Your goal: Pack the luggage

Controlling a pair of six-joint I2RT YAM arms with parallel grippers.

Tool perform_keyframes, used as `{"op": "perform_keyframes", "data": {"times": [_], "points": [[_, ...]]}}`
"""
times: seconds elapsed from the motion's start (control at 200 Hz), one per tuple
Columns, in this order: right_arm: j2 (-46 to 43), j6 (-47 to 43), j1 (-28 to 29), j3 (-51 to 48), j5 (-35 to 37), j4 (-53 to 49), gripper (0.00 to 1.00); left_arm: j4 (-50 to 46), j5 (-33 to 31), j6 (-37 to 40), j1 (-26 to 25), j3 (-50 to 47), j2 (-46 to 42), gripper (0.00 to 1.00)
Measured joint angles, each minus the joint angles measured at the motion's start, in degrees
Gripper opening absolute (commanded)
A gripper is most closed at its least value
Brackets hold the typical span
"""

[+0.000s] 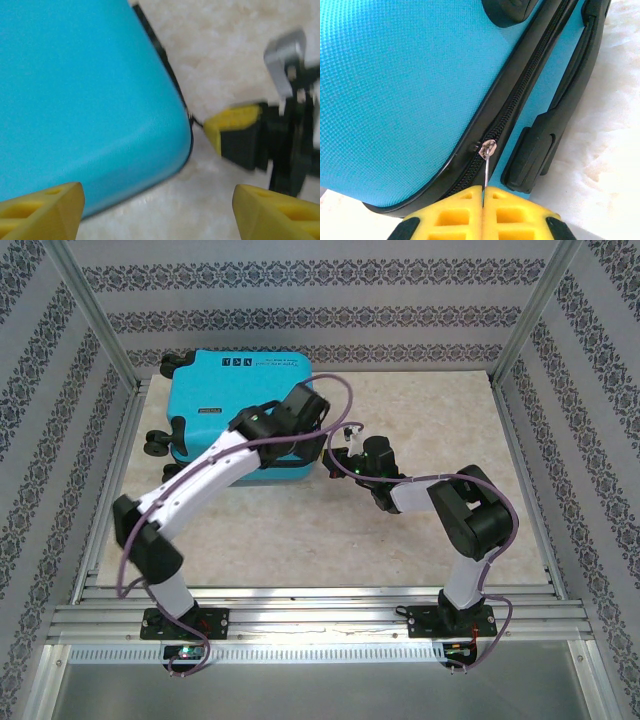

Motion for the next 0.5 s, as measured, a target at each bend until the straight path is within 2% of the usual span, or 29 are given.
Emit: {"op": "perform_keyframes", "data": {"times": [0.365,0.5], "points": [[0.0,0.0,0.0,0.0,-0.2,0.0,0.0,-7.8,-7.3,5.6,5.2,46.5,31.2,0.85],[0.0,0.0,0.0,0.0,-0.4,0.0,0.0,-8.4,-8.0,5.8,7.8,50.0,35.4,0.81]]}}
